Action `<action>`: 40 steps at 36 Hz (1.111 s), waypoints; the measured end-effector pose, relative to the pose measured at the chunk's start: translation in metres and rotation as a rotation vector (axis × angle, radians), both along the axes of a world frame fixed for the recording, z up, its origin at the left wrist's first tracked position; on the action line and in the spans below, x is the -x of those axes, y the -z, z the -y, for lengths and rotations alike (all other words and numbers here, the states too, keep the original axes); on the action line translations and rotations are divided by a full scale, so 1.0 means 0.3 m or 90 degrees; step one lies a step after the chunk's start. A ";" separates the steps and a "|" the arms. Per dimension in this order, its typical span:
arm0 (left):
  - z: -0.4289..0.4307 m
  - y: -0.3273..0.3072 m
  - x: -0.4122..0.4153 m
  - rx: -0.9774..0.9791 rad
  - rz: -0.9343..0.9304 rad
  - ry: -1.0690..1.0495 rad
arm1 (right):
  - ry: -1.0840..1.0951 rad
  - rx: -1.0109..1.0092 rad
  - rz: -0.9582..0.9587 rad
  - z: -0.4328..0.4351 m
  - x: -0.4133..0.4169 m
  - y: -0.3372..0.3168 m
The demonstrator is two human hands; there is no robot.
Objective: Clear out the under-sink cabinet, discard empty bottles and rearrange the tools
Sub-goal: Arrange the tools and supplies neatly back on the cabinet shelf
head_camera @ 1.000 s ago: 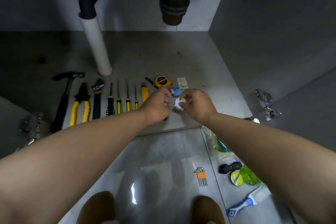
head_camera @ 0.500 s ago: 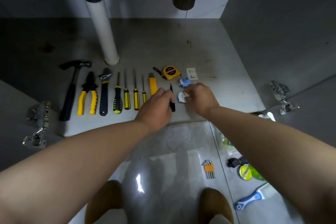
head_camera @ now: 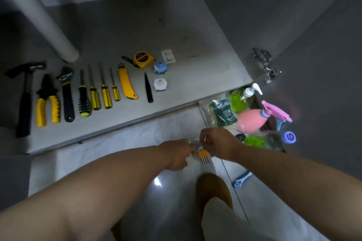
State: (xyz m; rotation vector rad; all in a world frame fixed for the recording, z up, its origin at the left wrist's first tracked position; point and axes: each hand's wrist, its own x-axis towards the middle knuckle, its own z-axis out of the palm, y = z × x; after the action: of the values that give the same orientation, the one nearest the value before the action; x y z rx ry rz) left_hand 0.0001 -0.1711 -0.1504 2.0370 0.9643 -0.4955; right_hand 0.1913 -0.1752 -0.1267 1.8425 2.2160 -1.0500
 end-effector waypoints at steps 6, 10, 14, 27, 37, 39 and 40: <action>0.060 0.126 -0.114 -0.067 0.012 -0.086 | 0.118 -0.013 0.077 0.127 -0.055 0.170; 0.061 0.189 -0.159 -0.174 -0.007 -0.079 | 0.199 -0.001 0.071 0.158 -0.092 0.222; 0.053 0.220 -0.180 -0.247 0.002 -0.099 | 0.206 0.006 0.045 0.160 -0.119 0.225; -0.032 0.019 0.046 0.036 0.096 -0.278 | 0.124 -0.012 -0.123 0.059 -0.020 0.056; -0.351 -0.358 0.381 -0.030 0.327 -0.652 | 0.016 -0.166 -0.176 -0.262 0.196 -0.211; -0.431 -0.363 0.451 -0.072 0.356 -0.769 | 0.004 -0.176 -0.163 -0.320 0.228 -0.242; -0.470 -0.357 0.484 -0.087 0.368 -0.821 | 0.001 -0.182 -0.162 -0.346 0.240 -0.250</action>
State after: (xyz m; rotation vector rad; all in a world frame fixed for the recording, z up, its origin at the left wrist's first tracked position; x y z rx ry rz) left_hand -0.1450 -0.0300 -0.0434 1.1341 1.6447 0.8042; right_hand 0.1193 -0.0713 -0.0517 1.9075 2.6334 -1.0683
